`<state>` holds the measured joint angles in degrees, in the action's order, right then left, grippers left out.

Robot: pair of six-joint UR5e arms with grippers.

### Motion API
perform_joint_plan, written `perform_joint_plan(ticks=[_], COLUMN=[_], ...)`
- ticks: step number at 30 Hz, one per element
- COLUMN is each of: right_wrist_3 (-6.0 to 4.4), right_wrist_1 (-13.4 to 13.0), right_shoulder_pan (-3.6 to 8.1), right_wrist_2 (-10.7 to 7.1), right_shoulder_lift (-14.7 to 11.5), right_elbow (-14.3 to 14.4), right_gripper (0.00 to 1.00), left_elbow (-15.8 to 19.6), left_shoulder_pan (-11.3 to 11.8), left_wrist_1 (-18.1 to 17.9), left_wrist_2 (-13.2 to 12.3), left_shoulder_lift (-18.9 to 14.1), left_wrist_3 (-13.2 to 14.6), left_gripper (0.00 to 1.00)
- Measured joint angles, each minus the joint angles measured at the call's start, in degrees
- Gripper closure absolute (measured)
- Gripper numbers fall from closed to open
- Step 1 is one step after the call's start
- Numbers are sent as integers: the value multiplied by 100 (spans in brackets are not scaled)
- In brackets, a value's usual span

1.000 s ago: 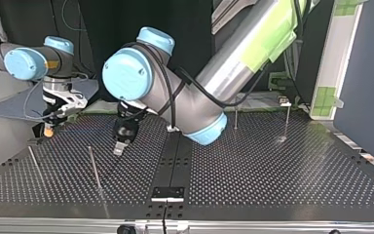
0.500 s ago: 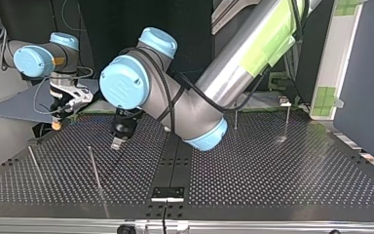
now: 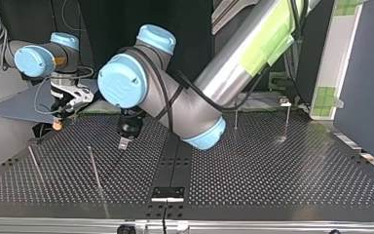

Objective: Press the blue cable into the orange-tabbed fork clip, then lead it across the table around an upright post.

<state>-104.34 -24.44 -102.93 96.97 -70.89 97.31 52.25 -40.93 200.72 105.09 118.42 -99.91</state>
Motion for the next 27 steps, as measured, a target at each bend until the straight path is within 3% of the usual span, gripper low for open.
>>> perform_joint_plan(ticks=[6, 15, 20, 27], right_wrist_3=[0, 0, -7, -1], right_wrist_1=[-1, -5, 27, 185], right_shoulder_pan=[-10, -8, 7, -3], right_wrist_2=[1, -17, -38, -53], right_shoulder_lift=[3, -29, -206, -517], right_elbow=[1, -37, -127, -257], right_gripper=[100, 100, 100, 100], left_elbow=[0, 3, 4, 52], left_shoulder_pan=[-29, -48, -75, -186], left_wrist_1=[3, 8, -3, -295], left_wrist_2=[258, 316, 271, -59], left_shoulder_lift=[0, 0, 0, 0], left_wrist_3=[12, -36, -169, -473], left_gripper=[3, 3, 3, 3])
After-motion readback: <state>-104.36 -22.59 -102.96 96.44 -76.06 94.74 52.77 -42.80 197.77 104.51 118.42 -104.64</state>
